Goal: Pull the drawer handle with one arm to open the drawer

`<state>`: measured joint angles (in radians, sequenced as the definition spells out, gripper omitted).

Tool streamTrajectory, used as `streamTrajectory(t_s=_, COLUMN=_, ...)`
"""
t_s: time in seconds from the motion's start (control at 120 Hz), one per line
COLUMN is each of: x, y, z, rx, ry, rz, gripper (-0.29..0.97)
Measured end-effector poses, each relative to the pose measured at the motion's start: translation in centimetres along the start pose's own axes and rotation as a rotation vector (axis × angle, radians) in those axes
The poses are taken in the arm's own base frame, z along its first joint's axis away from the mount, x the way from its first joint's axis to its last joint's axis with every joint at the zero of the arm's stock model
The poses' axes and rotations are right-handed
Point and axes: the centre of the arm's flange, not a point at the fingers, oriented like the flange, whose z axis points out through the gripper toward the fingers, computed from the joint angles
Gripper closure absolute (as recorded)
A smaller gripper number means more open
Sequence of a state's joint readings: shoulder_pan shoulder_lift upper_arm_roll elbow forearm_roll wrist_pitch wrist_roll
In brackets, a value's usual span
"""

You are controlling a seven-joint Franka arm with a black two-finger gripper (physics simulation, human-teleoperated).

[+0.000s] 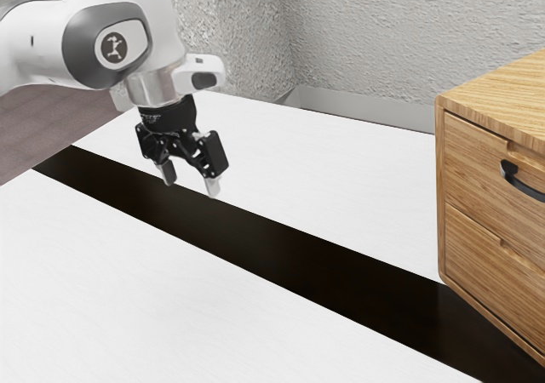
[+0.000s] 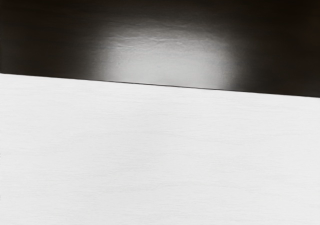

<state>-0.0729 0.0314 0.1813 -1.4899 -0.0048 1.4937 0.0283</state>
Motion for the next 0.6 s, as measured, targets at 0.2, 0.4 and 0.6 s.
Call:
streamTrajectory(t_s=0.2, x=-0.2, y=-3.8, z=0.0, rx=-0.003, ry=0.001, rz=-0.067, gripper=0.00)
streamTrajectory(t_s=0.4, x=-5.1, y=-5.0, z=-9.6, rx=-0.053, ry=0.196, rz=-0.095, gripper=0.00)
streamTrajectory(t_s=0.6, x=-3.6, y=14.2, z=-5.9, rx=-0.121, ry=0.088, rz=-0.094, gripper=0.00)
